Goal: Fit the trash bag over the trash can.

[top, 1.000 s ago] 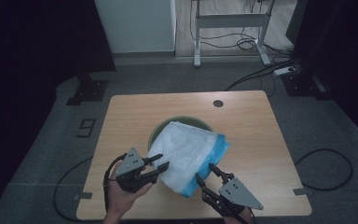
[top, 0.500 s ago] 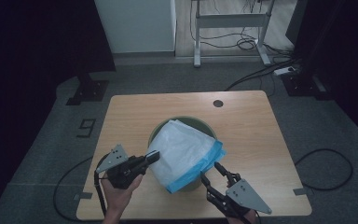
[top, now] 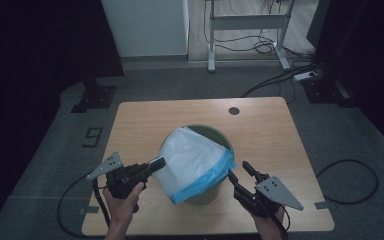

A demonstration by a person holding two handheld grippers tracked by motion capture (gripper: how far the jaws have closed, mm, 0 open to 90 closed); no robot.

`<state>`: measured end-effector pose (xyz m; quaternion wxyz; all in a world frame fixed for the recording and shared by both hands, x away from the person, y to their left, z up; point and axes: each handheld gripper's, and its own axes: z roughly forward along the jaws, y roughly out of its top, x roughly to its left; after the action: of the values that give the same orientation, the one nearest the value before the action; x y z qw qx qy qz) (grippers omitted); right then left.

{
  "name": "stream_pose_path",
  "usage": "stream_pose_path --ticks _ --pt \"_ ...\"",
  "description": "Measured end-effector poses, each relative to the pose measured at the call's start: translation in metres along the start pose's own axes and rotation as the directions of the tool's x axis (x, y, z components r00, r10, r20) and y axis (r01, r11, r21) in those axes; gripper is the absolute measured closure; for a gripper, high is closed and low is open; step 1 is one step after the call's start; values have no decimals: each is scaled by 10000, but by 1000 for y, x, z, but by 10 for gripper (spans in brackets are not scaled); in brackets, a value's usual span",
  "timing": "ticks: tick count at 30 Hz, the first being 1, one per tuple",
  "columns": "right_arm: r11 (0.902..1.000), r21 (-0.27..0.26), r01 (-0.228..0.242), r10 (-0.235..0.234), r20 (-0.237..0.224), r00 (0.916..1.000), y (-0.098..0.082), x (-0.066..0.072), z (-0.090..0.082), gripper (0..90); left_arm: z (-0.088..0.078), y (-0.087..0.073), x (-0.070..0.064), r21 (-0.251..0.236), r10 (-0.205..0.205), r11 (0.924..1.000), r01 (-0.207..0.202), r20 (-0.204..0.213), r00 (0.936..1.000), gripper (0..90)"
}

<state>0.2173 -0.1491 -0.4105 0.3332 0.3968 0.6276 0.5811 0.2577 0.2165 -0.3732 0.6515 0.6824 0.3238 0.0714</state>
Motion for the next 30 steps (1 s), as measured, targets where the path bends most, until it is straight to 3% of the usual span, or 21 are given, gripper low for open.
stream_pose_path --ticks 1,9,19,30 --pt "9997 -16 -237 238 15 9997 3 -3 4 466 0 0 1 -89 -104 9999 105 79 9999 888" --pt "9963 55 -854 855 -114 9963 7 -3 15 467 -2 0 3 -192 -218 9996 221 175 9996 888" --pt "9970 124 -767 769 -131 9970 10 1 21 474 -3 0 3 -301 -295 9991 301 208 9993 888" --pt "9974 493 -534 551 -331 9979 6 3 27 531 -8 -2 11 -670 -778 9944 813 528 9956 888"
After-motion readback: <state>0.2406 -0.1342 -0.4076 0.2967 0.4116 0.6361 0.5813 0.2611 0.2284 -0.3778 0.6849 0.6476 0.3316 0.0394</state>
